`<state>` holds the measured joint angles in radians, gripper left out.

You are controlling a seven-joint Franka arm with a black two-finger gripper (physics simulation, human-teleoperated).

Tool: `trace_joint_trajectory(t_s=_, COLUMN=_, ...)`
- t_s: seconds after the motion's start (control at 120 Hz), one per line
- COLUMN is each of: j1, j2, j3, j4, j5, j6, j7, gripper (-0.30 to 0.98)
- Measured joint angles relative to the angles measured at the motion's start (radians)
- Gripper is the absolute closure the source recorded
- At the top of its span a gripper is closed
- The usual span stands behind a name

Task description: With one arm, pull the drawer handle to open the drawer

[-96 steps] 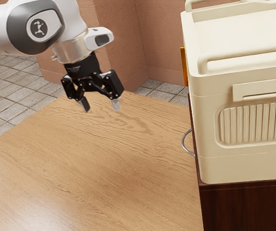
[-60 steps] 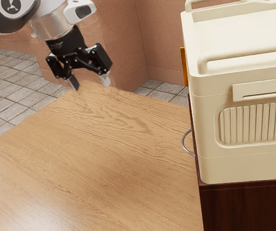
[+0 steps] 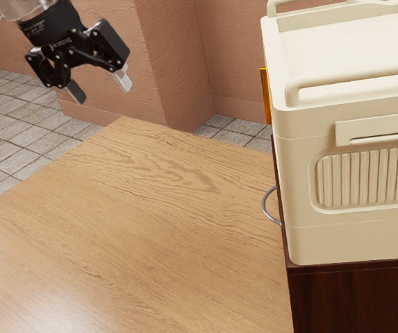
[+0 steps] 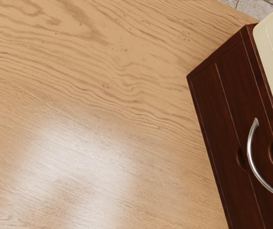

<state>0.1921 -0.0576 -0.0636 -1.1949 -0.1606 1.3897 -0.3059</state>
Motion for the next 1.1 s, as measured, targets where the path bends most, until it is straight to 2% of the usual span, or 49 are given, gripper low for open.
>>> trace_joint_trajectory(t_s=0.15, j1=0.004, j2=-0.041, j3=0.005, j4=-0.025, j5=-0.016, j6=0.009, j7=-0.013, gripper=0.00)
trace_joint_trajectory(t_s=0.283, j1=0.006, j2=-0.031, j3=0.006, j4=-0.181, j5=-0.095, j6=0.098, j7=-0.015, gripper=0.00)
trace_joint_trajectory(t_s=0.45, j1=0.004, j2=0.029, j3=0.022, j4=-0.259, j5=-0.179, j6=0.188, j7=-0.021, gripper=0.02)
trace_joint_trajectory(t_s=0.7, j1=0.031, j2=0.008, j3=0.027, j4=-0.385, j5=-0.201, j6=0.323, j7=-0.088, gripper=0.10)
trace_joint_trajectory(t_s=0.817, j1=0.017, j2=-0.049, j3=-0.004, j4=-0.509, j5=-0.220, j6=0.424, j7=-0.117, gripper=0.08)
trace_joint_trajectory(t_s=1.0, j1=0.010, j2=-0.058, j3=-0.032, j4=-0.572, j5=-0.241, j6=0.522, j7=-0.157, gripper=0.16)
trace_joint_trajectory(t_s=1.1, j1=0.002, j2=-0.053, j3=-0.078, j4=-0.600, j5=-0.282, j6=0.575, j7=-0.176, gripper=0.20)
